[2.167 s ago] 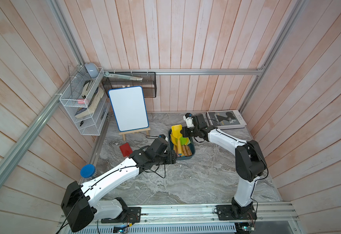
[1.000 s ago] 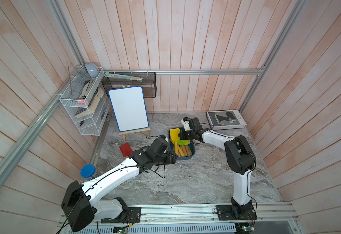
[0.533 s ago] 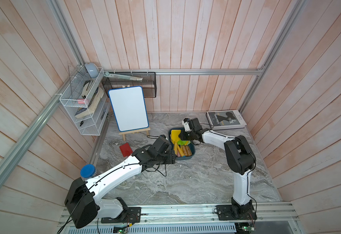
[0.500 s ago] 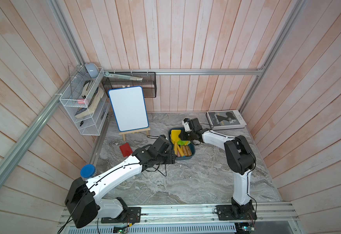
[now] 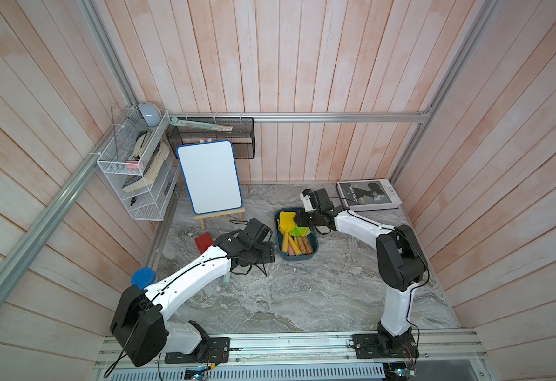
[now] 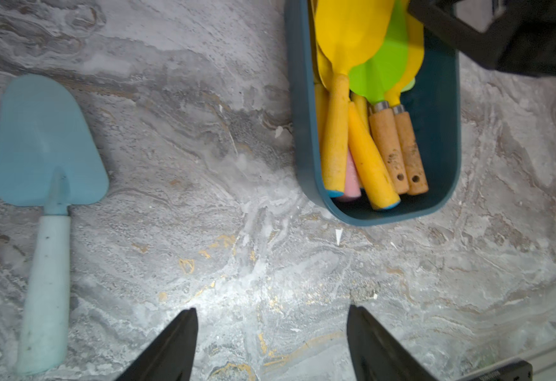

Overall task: Put the shovel into the storage box
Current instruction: Place the shovel in the storage box.

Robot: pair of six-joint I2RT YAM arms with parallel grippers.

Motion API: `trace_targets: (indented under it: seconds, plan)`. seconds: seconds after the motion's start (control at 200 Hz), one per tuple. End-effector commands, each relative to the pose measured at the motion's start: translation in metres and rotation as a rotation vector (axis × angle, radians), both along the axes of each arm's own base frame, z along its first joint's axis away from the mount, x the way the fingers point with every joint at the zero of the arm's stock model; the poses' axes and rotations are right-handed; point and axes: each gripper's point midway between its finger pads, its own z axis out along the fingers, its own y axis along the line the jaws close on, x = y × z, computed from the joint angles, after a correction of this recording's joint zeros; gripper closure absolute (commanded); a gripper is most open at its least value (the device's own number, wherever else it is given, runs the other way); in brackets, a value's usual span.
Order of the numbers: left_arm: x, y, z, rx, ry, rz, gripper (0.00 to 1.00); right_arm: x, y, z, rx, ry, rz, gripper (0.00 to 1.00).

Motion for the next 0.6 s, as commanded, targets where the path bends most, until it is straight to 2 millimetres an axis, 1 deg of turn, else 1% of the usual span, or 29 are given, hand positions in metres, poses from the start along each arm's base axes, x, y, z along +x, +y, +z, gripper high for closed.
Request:
trace_targets:
  seconds: [0.0, 0.155, 0.305, 0.415, 0.595]
  plan:
    - [0.004, 0.025, -0.015, 0.071, 0.039, 0.031, 0.22, -0.011, -0.003, 0.034, -0.021, -0.056, 0.009, 0.59]
    - [0.003, 0.061, -0.038, 0.127, 0.114, 0.096, 0.22, -0.035, -0.006, 0.056, -0.017, -0.088, 0.019, 0.6]
    - [-0.001, 0.085, -0.062, 0.146, 0.177, 0.143, 0.21, -0.062, -0.009, 0.062, 0.0, -0.091, 0.029, 0.6]
    - [-0.005, 0.094, -0.075, 0.167, 0.208, 0.161, 0.21, -0.081, -0.01, 0.06, 0.009, -0.083, 0.035, 0.6]
    - [-0.01, 0.099, -0.081, 0.185, 0.231, 0.184, 0.21, -0.103, -0.01, 0.054, 0.019, -0.072, 0.041, 0.61]
